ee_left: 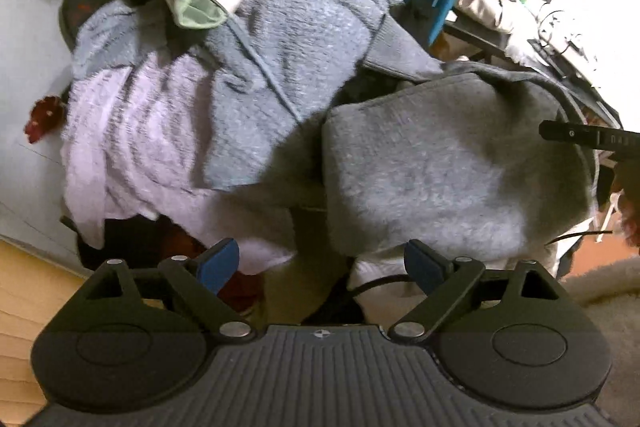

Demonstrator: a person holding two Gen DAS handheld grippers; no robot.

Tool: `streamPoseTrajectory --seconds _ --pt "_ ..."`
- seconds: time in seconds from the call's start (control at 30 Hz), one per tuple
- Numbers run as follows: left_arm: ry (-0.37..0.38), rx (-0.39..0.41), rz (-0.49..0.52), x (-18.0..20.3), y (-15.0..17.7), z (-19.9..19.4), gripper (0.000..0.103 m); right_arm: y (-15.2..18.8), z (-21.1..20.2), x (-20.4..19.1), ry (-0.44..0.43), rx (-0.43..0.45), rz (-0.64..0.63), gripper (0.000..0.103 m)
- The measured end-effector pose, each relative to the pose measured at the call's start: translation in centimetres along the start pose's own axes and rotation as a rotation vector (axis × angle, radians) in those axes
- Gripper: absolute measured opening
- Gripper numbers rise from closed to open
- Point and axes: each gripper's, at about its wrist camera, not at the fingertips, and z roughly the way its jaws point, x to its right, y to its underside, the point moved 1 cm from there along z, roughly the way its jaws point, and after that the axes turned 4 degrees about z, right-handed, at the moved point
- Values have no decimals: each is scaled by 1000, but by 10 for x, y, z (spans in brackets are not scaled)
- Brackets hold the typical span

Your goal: Fold clothes

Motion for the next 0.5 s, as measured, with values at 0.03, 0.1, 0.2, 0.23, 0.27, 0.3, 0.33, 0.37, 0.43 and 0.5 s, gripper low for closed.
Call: streamPoseTrajectory --seconds 0.03,0.1,0.2,0.23,0.27,0.3,0.33,0.37,0.43,0.5 --pt "24 -11 -16 0 3 2 92 2 -5 4 -3 5 12 100" --pt "71 -38 -58 -3 10 5 92 7 -16 11 -11 15 34 100" --pt "87 -72 -97 -7 22 9 92 11 -28 18 -22 32 42 102" --pt "87 -80 -103 -8 25 10 92 13 -32 20 -25 38 42 102" --pt "87 -85 -103 -9 28 12 92 14 -34 21 -25 38 39 102" --pt "84 -84 -102 -9 29 14 92 15 -35 23 -25 38 37 102" --pt "77 -76 -96 -9 28 17 92 16 -34 24 -20 33 39 102" --pt "69 -67 -89 -7 26 20 92 18 -33 25 -12 30 44 102" --pt "53 -50 -57 -2 20 28 92 21 -31 26 7 25 57 102" --pt "42 -28 -32 3 12 37 92 23 -30 27 25 20 70 102"
